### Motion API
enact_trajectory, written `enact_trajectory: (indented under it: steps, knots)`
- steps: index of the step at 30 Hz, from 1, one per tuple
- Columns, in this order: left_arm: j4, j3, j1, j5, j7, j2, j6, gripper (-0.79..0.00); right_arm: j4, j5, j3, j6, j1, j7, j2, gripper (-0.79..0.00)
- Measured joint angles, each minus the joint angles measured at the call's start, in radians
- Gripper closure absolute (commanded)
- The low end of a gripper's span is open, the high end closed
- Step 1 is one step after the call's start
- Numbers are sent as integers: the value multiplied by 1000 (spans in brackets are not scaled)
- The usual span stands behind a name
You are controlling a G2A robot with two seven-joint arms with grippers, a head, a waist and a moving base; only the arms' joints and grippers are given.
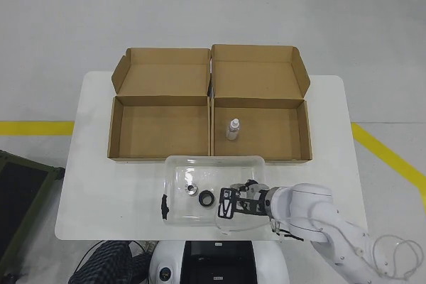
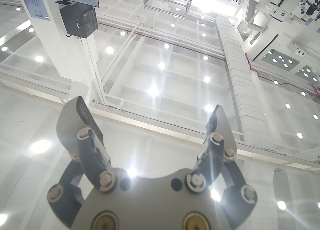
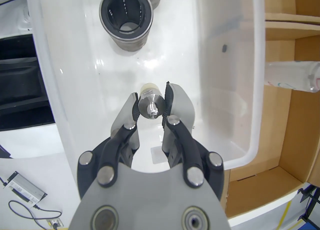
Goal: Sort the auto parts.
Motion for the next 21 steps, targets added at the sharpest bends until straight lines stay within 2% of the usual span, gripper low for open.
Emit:
enact_trajectory:
  steps: [7,21]
  knots:
    - [0,0,0,0,0,0,0,-785,-22,-6,57,12,-31,-138,9,0]
    - [0,0,0,0,0,0,0,-785,31,1,106,20,-39,-550,6,0]
